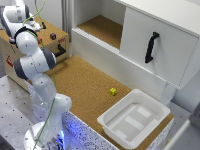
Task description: Turn off the green led light
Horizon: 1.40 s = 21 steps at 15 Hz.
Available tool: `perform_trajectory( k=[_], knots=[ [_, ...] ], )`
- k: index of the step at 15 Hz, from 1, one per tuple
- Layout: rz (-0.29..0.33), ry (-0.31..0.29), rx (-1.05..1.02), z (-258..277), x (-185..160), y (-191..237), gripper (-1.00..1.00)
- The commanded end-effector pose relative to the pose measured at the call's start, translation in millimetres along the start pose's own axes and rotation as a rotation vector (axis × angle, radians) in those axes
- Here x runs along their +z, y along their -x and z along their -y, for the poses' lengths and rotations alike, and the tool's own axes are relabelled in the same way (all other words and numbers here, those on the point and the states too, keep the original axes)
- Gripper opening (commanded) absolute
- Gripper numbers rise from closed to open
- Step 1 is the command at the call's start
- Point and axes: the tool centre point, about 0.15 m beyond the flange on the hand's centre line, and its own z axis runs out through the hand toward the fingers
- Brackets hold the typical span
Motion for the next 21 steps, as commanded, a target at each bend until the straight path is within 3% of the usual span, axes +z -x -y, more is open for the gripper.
perform_trajectory(
  k=[1, 10, 13, 16, 18, 19, 21],
  knots=[
    [0.055, 0.011, 0.040, -5.6, 17.5, -5.6, -1.00],
    [0.033, -0.035, 0.059, -28.9, 60.6, -17.8, -1.00],
    [0.102, -0.028, 0.054, -24.6, 77.6, -23.8, -1.00],
    [0.074, 0.089, 0.045, 1.6, 11.4, -18.8, -1.00],
    [0.066, 0.126, 0.034, 6.4, -16.5, -16.8, -1.00],
    [0.055, 0.138, 0.023, 7.6, -24.8, -17.6, 1.00],
    [0.071, 0.139, 0.023, 4.6, -24.3, -22.9, 1.00]
  ],
)
